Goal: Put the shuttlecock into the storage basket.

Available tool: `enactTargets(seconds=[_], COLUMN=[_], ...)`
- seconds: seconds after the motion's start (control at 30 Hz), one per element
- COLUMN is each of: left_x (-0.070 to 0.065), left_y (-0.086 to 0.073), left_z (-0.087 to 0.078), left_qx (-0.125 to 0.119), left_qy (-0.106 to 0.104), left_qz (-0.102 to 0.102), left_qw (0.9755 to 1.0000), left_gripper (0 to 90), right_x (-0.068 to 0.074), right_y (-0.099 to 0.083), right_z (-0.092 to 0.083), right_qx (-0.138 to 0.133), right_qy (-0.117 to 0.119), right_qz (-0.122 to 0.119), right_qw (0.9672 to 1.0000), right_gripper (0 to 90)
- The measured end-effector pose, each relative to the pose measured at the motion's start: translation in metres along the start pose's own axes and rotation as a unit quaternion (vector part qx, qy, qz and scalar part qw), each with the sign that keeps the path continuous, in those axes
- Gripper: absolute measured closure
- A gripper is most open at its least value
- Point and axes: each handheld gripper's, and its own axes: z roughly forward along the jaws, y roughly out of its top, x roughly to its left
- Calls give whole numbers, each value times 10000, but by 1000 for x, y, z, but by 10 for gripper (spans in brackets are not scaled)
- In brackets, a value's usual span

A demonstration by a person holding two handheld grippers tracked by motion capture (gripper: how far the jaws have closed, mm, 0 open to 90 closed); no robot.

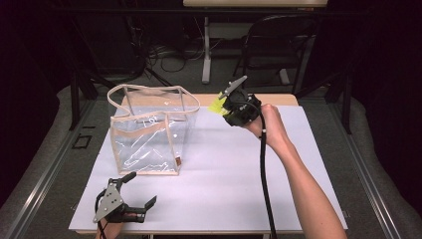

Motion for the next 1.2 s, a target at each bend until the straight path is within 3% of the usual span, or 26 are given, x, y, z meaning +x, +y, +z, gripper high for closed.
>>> enactTargets(seconds=[0.33,1.2], left_x=[0,0], left_y=[0,1], left_z=[0,-1], left_qx=[-9,-28], left_qy=[-5,0], left_qz=[8,15], left_qw=[10000,10000], left_gripper=[1,1], right_x=[1,7], right_y=[14,38], right_z=[-1,15], right_qx=[-70,-115], right_qy=[6,59], right_qz=[-47,-144], right_qw=[10000,9998], right_gripper=[648,647])
